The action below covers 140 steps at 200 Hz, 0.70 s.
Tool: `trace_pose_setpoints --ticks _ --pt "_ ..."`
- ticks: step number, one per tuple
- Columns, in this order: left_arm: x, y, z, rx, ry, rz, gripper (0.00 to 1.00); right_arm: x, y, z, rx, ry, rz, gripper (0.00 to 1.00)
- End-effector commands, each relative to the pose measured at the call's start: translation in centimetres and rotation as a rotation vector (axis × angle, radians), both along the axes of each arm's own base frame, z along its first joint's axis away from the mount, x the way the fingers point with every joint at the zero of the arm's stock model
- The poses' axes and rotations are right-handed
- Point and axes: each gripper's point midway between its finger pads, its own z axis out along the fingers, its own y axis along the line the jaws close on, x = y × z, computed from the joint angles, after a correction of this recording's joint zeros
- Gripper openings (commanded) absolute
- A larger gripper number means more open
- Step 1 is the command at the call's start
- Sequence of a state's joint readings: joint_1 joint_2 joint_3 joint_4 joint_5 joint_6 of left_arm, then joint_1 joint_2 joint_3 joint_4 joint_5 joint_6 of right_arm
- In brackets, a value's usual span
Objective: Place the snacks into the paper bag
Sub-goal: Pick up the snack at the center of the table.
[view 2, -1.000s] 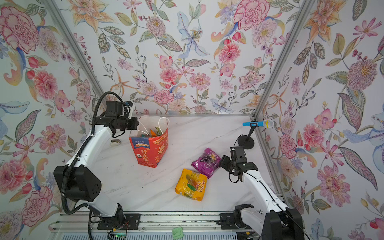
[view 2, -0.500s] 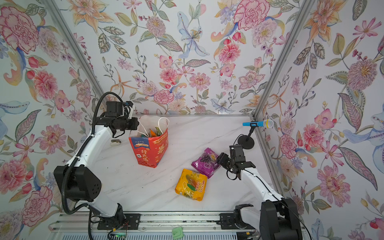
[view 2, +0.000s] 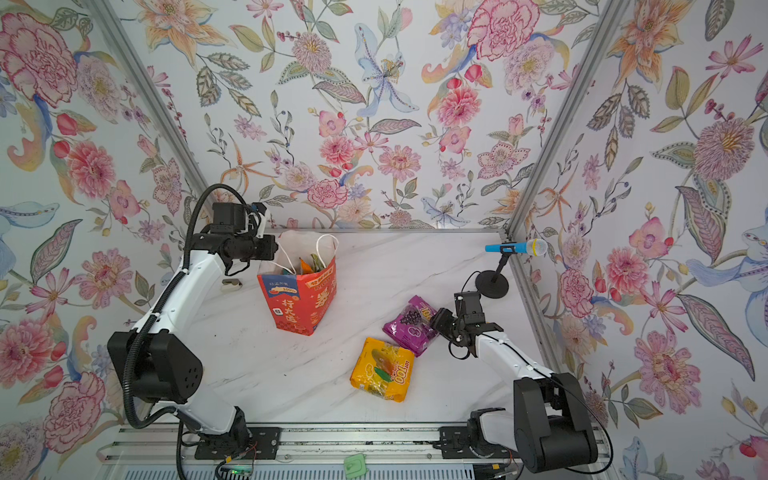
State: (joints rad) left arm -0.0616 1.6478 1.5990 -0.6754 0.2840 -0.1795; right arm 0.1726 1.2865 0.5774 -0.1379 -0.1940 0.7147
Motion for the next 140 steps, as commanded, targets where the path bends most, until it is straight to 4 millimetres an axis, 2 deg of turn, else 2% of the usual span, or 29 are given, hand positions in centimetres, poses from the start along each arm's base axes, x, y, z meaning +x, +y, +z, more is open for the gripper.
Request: trace_pose_setpoints --ticks 1,20,61,77,95,120,140 --pt "-0.2 0.2 -0.9 0.005 0.023 -0.006 0.14 0.0 0.0 -0.9 0.005 0.006 -0.014 0.54" --pt "-0.2 0.2 -0.9 0.007 0.023 -0.007 0.14 0.1 -0.3 -1.4 -0.002 0.009 -0.024 0.43" --pt "-0.2 0.2 -0.9 0.008 0.023 -0.004 0.14 1.1 -0.7 -0.8 -0.008 -0.035 -0.039 0.00" --pt "-0.2 0.2 -0.9 0.009 0.022 -0.006 0.14 1.7 -0.8 0.3 -0.020 -0.069 -0.038 0.00" --pt "-0.2 0.3 -0.9 0.011 0.022 -0.003 0.14 2.7 -0.7 2.5 -0.020 -0.130 -0.034 0.00" --pt "-0.2 0.3 -0.9 0.012 0.023 -0.003 0.14 4.2 -0.2 7.4 -0.043 -0.256 -0.017 0.00" --pt "-0.2 0.2 -0.9 0.013 0.022 -0.006 0.14 5.3 0.7 12.4 -0.106 -0.371 0.021 0.00"
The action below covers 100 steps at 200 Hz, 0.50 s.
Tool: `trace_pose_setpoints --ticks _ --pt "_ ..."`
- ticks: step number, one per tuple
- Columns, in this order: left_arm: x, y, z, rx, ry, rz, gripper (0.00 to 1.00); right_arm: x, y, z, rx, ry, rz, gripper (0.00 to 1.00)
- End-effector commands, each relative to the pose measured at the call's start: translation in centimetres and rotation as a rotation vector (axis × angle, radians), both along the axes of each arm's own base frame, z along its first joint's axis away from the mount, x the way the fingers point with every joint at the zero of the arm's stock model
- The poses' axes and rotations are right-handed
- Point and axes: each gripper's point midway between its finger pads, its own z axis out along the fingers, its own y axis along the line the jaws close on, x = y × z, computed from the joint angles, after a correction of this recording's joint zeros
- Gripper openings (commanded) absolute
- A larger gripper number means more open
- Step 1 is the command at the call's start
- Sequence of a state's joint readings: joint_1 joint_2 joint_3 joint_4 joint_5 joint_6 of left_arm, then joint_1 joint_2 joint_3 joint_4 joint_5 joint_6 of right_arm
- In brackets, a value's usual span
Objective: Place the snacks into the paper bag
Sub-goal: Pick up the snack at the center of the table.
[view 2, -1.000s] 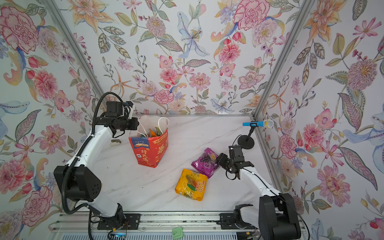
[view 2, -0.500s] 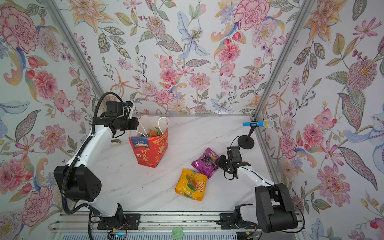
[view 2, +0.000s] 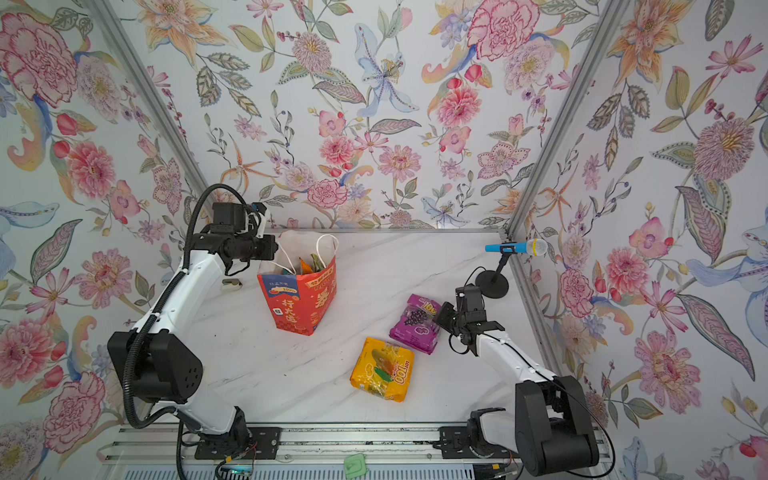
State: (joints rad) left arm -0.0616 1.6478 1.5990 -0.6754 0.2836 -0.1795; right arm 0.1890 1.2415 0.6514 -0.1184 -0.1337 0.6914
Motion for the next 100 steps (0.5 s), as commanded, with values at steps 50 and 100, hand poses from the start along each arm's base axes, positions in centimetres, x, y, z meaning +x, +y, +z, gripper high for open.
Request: trace_pose_setpoints --ticks 50,100 --pt "-0.3 0.2 -0.9 0.008 0.023 -0.007 0.14 4.2 4.4 20.3 -0.254 -0.515 0.098 0.00" --pt "-0.3 0.0 -0.7 -0.001 0.016 -0.009 0.14 5.8 8.8 28.6 -0.328 -0.727 0.161 0.00"
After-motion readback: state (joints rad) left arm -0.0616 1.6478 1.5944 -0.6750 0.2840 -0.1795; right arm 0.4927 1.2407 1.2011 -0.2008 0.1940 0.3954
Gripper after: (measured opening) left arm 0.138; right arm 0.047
